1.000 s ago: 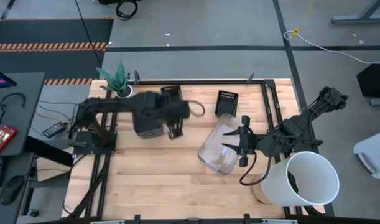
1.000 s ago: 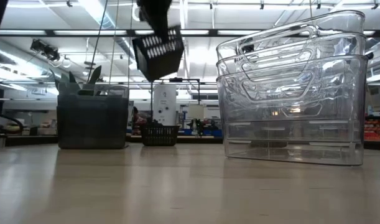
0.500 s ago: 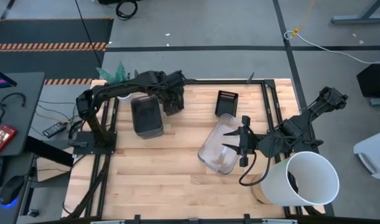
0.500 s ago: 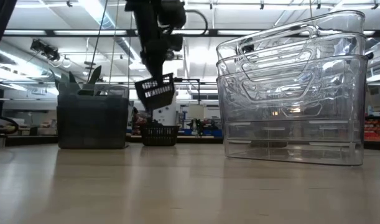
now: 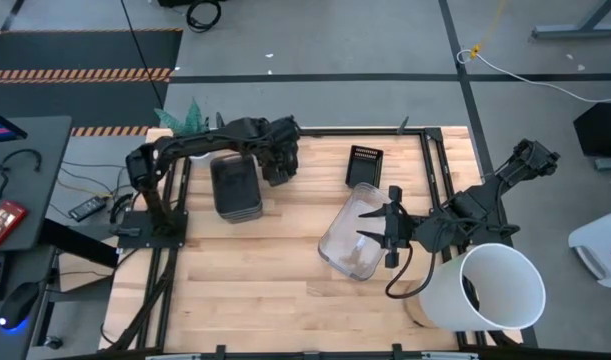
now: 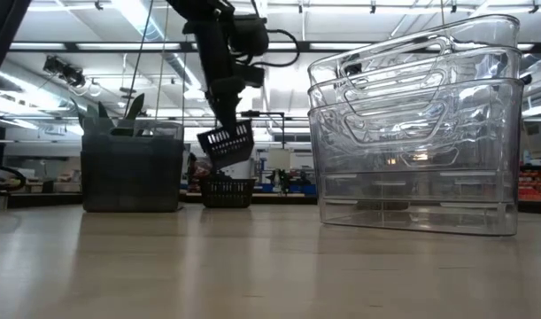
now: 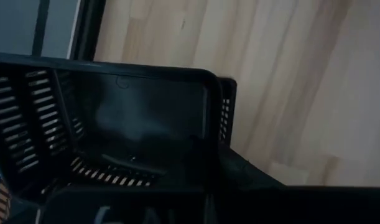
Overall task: Stack baskets by color
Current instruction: Stack the bottom left black bin on the top left black bin, then stack the right black bin on the left stacked black bins
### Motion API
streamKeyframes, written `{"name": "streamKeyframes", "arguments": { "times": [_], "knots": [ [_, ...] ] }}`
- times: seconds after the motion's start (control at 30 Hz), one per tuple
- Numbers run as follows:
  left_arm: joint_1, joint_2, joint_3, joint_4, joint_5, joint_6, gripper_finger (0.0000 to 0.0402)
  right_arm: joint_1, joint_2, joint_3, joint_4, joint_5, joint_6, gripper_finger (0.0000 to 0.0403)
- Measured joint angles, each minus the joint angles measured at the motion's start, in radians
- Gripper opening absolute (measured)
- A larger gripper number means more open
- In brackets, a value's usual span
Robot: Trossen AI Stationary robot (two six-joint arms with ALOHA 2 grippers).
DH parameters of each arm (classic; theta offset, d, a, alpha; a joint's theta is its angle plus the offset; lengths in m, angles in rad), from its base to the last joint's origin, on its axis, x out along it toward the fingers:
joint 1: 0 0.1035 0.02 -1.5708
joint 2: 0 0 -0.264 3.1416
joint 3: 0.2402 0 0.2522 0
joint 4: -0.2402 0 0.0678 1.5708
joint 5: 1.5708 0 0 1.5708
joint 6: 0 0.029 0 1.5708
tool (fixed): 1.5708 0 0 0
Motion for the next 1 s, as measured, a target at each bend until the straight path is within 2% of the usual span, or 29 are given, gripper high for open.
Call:
{"name": "streamKeyframes", "arguments": {
  "times": [0.47, 0.8, 0.87, 1.0],
  "knots": [
    [-0.007, 0.143, -0.001, -0.029, -0.005, 0.031, 0.0015, -0.001, 0.000, 0.000, -0.008, 0.000, -0.004, 0.0167],
    [-0.050, 0.141, -0.001, -0.025, 0.004, 0.021, 0.0153, -0.001, 0.000, 0.000, -0.021, -0.001, 0.003, 0.0167],
    [-0.064, 0.117, -0.002, -0.012, 0.005, 0.025, 0.0166, 0.001, 0.000, 0.000, -0.023, 0.000, 0.011, 0.0167],
    [-0.108, 0.031, -0.084, 0.175, 0.027, 0.032, 0.0165, 0.001, 0.000, -0.013, -0.026, 0.000, 0.030, 0.0167]
  ]
}}
